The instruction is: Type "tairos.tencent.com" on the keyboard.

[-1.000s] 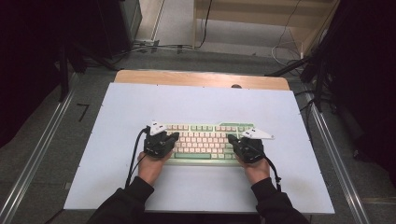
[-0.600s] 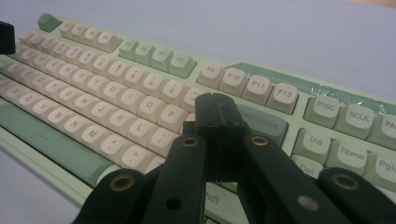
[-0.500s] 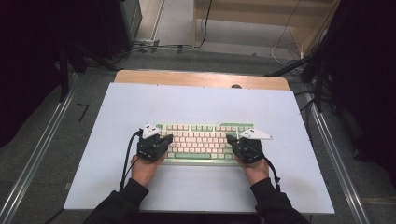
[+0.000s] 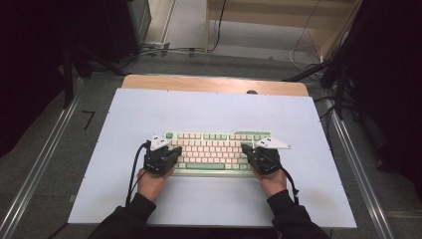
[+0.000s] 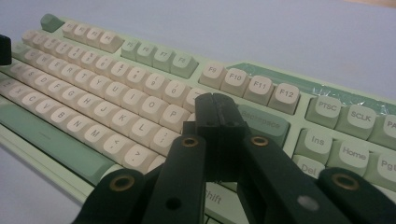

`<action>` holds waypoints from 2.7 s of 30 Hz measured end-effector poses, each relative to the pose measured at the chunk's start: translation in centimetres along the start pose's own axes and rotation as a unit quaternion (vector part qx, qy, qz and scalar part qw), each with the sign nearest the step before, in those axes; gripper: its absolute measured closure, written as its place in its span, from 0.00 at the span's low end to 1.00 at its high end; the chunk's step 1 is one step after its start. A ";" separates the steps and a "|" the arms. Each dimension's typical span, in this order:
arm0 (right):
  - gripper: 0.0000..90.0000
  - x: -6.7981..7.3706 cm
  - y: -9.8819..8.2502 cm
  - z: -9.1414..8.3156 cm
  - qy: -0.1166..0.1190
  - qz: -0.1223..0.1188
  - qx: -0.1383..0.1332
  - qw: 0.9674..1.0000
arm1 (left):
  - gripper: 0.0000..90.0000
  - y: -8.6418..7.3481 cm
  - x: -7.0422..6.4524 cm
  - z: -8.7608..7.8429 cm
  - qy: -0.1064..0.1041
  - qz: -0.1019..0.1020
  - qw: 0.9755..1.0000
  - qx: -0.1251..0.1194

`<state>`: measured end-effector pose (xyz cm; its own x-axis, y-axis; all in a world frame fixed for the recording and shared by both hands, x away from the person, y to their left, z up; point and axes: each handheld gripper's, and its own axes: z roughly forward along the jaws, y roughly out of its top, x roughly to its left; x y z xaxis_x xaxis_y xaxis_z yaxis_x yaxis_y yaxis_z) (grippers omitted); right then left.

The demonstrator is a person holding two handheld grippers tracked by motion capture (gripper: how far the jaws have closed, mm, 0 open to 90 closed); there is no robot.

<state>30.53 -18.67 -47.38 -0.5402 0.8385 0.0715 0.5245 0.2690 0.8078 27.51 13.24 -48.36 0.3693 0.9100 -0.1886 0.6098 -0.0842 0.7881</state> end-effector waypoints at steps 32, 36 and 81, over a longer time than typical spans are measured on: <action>0.97 1.2 0.1 0.9 0.018 -0.006 0.006 1.000 | 1.00 0.0 -0.1 0.2 0.008 -0.004 1.000 -0.005; 0.97 1.8 0.2 1.5 0.024 -0.010 0.009 1.000 | 1.00 0.0 -0.1 0.2 0.004 -0.006 1.000 -0.004; 0.97 4.3 1.8 4.7 0.049 -0.018 0.019 0.998 | 1.00 0.1 0.0 0.4 0.000 -0.007 1.000 -0.006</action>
<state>32.22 -12.30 -48.37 -0.6194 0.7785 0.1014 0.5271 0.3168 0.7885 27.80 13.12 -48.54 0.3617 0.9107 -0.1996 0.6062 -0.0670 0.7925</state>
